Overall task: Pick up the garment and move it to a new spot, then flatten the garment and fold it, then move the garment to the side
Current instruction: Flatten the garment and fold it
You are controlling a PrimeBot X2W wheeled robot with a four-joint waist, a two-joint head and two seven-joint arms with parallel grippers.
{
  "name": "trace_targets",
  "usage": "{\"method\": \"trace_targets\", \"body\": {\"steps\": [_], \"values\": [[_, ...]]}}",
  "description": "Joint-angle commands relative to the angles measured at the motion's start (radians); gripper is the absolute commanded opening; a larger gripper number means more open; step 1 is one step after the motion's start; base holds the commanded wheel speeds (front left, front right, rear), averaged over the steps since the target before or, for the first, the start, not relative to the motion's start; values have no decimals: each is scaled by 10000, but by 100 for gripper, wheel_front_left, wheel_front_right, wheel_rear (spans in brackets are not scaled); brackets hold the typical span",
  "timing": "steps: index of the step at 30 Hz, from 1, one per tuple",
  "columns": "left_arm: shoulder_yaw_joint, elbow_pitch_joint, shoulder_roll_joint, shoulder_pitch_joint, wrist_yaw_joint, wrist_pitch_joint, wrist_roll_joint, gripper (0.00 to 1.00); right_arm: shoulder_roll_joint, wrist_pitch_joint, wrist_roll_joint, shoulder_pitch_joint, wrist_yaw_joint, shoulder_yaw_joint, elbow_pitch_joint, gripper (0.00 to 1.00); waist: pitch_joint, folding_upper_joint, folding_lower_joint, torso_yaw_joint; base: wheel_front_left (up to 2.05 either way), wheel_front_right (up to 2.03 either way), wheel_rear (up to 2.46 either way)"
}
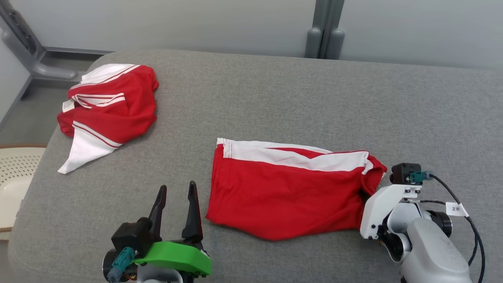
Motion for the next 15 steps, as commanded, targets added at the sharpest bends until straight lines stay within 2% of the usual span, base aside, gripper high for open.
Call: {"method": "trace_targets", "body": {"steps": [1,12,15], "values": [[38,0,2,-101,-19,-2,104,100,-136,8,139,-7,-1,72,128,0,-19,0,0,-322,0,0,0],[-128,4,-55,-235,-52,21,203,100,-1696,154,912,152,-10,-454,-713,0,-9,0,0,-1751,0,0,0],[-180,62,-39,-310,-109,31,185,100,-1885,236,981,235,-8,-674,-971,0,36,0,0,-2015,0,0,0]]}}
